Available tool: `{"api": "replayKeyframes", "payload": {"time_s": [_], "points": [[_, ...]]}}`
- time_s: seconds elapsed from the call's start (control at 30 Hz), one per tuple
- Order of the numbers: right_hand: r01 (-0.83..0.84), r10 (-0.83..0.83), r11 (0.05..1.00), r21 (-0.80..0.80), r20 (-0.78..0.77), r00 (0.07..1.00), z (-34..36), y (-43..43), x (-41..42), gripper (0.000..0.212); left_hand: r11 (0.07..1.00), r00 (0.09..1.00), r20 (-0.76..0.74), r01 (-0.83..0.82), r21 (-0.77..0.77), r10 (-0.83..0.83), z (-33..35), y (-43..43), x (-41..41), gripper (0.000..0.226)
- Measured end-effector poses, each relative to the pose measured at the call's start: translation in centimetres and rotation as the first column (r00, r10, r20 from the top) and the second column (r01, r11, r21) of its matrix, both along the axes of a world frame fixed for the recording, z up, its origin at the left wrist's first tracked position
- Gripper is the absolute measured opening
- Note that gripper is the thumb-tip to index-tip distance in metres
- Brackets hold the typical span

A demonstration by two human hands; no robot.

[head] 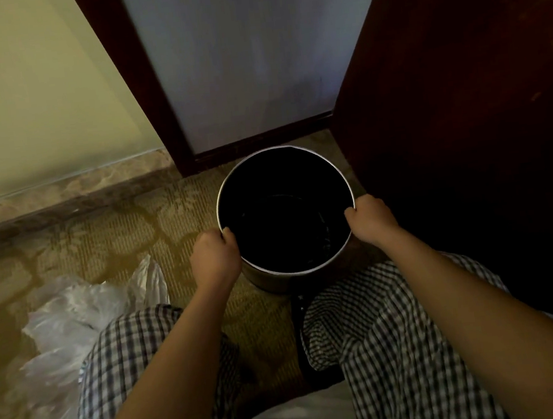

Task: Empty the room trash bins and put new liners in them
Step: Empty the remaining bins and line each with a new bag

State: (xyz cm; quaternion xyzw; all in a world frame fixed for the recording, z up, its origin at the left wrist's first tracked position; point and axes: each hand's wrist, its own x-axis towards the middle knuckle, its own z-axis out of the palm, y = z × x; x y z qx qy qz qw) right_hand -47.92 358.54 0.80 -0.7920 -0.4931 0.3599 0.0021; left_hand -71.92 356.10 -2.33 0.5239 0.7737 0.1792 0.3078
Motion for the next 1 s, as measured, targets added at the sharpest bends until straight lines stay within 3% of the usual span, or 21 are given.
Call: {"api": "replayKeyframes", "payload": {"time_s": [0.17,0.37,0.57,0.7,0.8,1.0], "points": [[0.006,-0.005,1.000,-0.020,0.046,0.999,-1.5,1.4,0.0,0.019,1.000,1.000,0.001,-0.028,0.004,0.028,-1.8,1.0,0.2,0.033],[0.015,-0.018,0.991,-0.131,-0.022,1.000,-3.9,0.5,0.1,0.028,0.985,1.000,0.010,0.009,-0.173,-0.008,-3.1,0.7,0.2,0.035],[0.095,-0.123,0.965,-0.246,-0.100,0.987,-8.5,0.3,-0.6,0.026,0.894,0.968,0.249,0.077,-0.441,0.040,-5.6,0.5,-0.2,0.033],[0.045,-0.110,0.951,-0.307,-0.198,0.974,-8.8,0.7,-1.9,0.021,0.876,0.943,0.331,0.182,-0.447,-0.026,-4.9,0.5,0.4,0.036],[0.009,-0.070,0.964,-0.266,-0.221,0.973,-8.5,0.9,-2.5,0.033,0.871,0.943,0.324,0.222,-0.437,-0.078,-4.3,0.5,0.0,0.039],[-0.075,0.022,0.977,-0.199,-0.255,0.967,-5.4,0.3,-4.5,0.029,0.834,0.946,0.206,0.319,-0.450,-0.250,-1.6,-0.3,-2.3,0.041]]}}
